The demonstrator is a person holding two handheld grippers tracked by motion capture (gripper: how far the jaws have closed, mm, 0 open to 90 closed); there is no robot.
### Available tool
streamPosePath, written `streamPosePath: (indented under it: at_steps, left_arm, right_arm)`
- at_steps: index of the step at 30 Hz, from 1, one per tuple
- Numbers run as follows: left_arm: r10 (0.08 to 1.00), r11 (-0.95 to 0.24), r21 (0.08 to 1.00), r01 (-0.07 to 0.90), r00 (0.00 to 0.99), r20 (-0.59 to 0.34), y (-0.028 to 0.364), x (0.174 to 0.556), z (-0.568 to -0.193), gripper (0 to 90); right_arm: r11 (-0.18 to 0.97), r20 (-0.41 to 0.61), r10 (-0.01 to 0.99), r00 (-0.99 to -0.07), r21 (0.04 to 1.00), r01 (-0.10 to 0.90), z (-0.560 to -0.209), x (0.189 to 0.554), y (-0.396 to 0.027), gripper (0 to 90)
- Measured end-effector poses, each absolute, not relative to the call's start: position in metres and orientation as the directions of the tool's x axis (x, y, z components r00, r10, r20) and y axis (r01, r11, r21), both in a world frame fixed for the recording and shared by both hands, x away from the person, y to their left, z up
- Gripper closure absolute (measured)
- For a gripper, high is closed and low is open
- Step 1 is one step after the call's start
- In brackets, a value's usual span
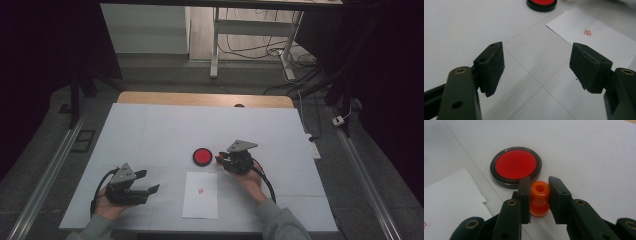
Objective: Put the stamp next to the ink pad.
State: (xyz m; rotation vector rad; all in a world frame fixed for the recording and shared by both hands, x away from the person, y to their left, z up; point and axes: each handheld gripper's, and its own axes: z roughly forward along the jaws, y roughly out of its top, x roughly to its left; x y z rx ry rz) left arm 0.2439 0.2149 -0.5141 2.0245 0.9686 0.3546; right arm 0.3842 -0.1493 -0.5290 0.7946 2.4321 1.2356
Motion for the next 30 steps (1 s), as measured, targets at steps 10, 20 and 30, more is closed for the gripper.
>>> streamPosePath:
  at_steps: [10, 20, 30]
  left_arm:
    - [0.745, -0.348, 0.790, 0.505, 0.660, -0.094, 0.215, 0.244, -0.514, 28.3]
    - [0.745, -0.346, 0.789, 0.508, 0.659, -0.097, 0.216, 0.244, -0.515, 28.3]
    - [0.746, -0.346, 0.782, 0.518, 0.657, -0.105, 0.216, 0.248, -0.518, 28.3]
  right_arm:
    - [0.481, -0.037, 0.601, -0.798, 0.814, 0.325, -0.527, 0.383, -0.149, 60.5]
    - [0.425, -0.027, 0.607, -0.794, 0.855, 0.296, -0.516, 0.380, -0.156, 49.9]
    - [0.415, -0.033, 0.594, -0.804, 0.869, 0.271, -0.507, 0.374, -0.163, 49.1]
